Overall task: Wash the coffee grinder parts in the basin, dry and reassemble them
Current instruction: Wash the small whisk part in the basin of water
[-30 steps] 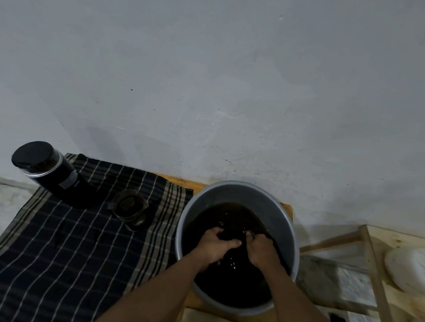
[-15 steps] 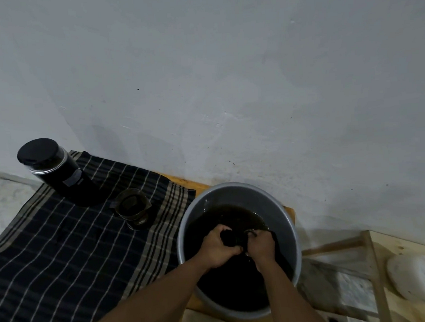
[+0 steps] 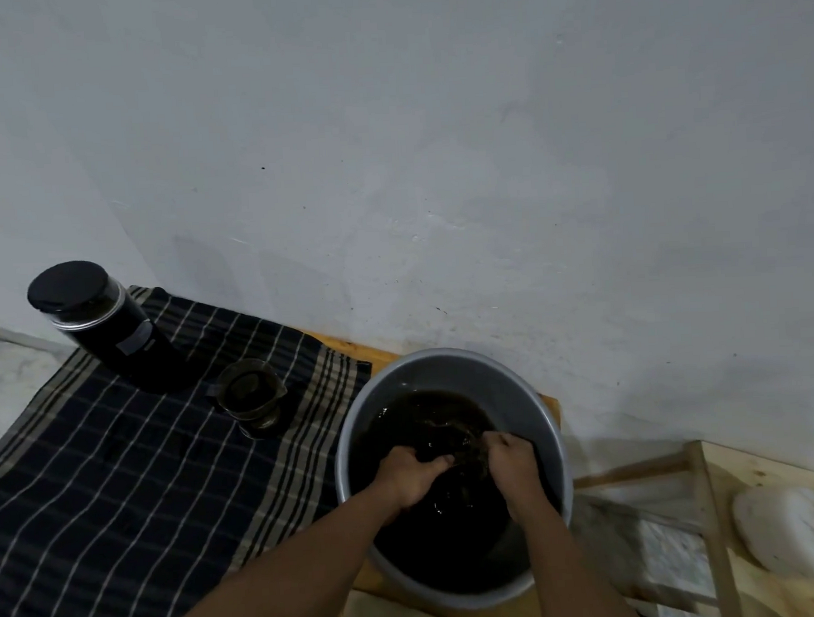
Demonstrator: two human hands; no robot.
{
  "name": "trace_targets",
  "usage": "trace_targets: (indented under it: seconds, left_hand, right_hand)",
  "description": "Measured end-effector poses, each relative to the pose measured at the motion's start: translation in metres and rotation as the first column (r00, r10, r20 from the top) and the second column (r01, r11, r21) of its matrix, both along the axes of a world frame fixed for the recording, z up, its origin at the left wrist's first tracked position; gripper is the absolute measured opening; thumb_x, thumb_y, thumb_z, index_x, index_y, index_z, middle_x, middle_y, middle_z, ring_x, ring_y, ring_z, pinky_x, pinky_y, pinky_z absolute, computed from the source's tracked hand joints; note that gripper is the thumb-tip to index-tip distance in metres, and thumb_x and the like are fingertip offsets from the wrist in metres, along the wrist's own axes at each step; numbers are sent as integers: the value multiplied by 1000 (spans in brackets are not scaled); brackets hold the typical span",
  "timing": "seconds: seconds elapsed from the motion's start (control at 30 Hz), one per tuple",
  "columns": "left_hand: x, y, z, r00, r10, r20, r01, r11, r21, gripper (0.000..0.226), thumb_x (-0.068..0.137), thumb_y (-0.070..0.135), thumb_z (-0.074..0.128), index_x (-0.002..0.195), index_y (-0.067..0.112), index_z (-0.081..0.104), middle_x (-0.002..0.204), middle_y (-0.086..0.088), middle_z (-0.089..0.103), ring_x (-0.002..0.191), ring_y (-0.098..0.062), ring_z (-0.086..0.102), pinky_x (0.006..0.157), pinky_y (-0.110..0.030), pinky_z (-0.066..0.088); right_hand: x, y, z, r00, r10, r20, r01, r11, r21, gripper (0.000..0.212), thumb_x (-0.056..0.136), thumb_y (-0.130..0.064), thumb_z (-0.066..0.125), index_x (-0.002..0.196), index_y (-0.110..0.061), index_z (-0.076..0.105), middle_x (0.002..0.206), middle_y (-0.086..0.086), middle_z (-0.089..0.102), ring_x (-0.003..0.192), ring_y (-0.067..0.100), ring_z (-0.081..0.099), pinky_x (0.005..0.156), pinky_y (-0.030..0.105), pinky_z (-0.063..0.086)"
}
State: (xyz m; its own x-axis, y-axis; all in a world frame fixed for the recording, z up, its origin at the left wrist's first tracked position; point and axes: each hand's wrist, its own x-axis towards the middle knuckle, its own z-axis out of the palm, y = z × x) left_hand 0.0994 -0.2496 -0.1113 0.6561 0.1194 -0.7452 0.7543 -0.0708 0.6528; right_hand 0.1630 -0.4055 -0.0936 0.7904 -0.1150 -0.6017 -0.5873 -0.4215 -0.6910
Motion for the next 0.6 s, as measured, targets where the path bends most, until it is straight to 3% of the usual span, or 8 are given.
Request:
trace_targets:
  seconds: [0.13,0.23,0.33,0.43,0.6]
  left_hand:
    - [1,-1,7,997,6,76,-8,999,31,49,86,47,75,123,16,69,110,0,72,93,-12,67,77,-21,50]
    - [0,-2,14,977,-32,209,15,997,80,45,77,38,86,115,24,67,103,5,73,89,-3,65,74,-13,52]
    - [-3,-1,21,939,-38,342,-15,989,150,66,68,37,93,124,29,59,94,13,63,85,3,60,66,-3,44]
    - [-3,-1,21,890,-11,455,-81,980,183,79,60,33,98,130,23,62,93,14,62,89,1,62,73,-3,45]
    - [-4,1,21,863,32,504,-141,973,180,75,59,24,98,125,23,63,90,12,63,83,-1,63,75,-10,51]
  right_hand:
    - [0,0,-2,964,266,-12,-265,952,-156,12,97,-13,63,96,-15,74,92,8,74,85,25,70,82,40,59]
    - [-3,-2,-11,979,205,-10,-203,960,-191,23,96,-6,60,78,-14,70,87,13,73,83,30,70,79,53,61]
    - [-7,-1,-5,999,5,-45,-3,999,54,20,98,2,54,94,-6,72,99,21,74,88,33,72,76,47,62]
    - [-8,1,11,979,-97,-179,162,904,395,27,99,8,48,106,-4,72,101,21,76,94,33,74,74,38,61]
    - [-4,9,16,958,-200,-206,280,805,522,28,101,2,44,113,-1,70,103,17,76,101,30,70,82,37,56]
